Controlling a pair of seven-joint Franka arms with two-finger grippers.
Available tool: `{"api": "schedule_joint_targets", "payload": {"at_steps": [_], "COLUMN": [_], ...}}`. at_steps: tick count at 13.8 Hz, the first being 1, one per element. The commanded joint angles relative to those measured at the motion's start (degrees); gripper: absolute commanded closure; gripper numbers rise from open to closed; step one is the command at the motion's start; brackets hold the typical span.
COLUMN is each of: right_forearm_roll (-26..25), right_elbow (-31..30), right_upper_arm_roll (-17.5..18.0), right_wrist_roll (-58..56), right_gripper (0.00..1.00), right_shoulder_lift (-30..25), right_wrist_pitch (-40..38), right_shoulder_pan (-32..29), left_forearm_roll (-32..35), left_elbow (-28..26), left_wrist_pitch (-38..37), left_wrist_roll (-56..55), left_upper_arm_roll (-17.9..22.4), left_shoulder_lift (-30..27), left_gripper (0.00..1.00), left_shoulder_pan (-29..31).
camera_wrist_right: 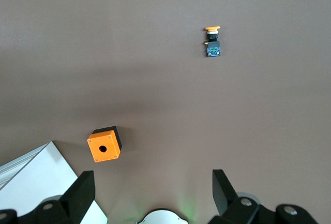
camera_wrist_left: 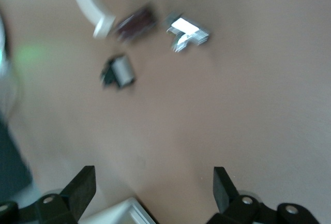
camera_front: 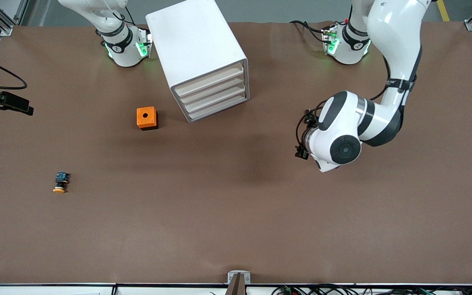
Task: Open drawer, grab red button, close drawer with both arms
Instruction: 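Grasp the drawer handle with the left gripper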
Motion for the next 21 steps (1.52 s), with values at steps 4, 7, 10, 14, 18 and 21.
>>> {"api": "schedule_joint_targets", "payload": {"at_steps": [4, 7, 10, 14, 18, 21], "right_forearm_roll": [-0.13, -0.13, -0.13, -0.13, -0.13, -0.13], "right_elbow": [1.39, 1.39, 1.39, 1.39, 1.39, 1.39], "right_upper_arm_roll": [0.43, 0.43, 0.43, 0.43, 0.43, 0.43], "right_wrist_roll": [-0.57, -0.57, -0.57, -0.57, -0.48, -0.57], "right_gripper": [0.00, 0.00, 0.00, 0.00, 0.00, 0.00], "right_shoulder_lift": [0.42, 0.42, 0.42, 0.42, 0.42, 0.42], "right_wrist_pitch": [-0.30, -0.30, -0.30, -0.30, -0.30, -0.30], "right_shoulder_pan": [-0.52, -0.52, -0.52, -0.52, -0.43, -0.43], "left_forearm_roll": [-18.00, -31.09, -39.47, -45.63, -48.80, -48.89], "left_elbow": [1.44, 1.44, 1.44, 1.44, 1.35, 1.43], "left_wrist_pitch": [-1.46, -1.46, -1.46, -1.46, -1.46, -1.46], "left_wrist_roll": [-20.47, -21.43, -24.42, -25.48, -27.41, -29.26], "left_upper_arm_roll": [-0.72, -0.72, -0.72, -0.72, -0.72, -0.72], "left_shoulder_lift": [9.00, 9.18, 10.23, 12.34, 12.78, 14.10], "left_gripper": [0.00, 0.04, 0.30, 0.49, 0.49, 0.49], "left_shoulder_pan": [-3.93, -4.20, -4.73, -9.29, -11.93, -13.78]}}
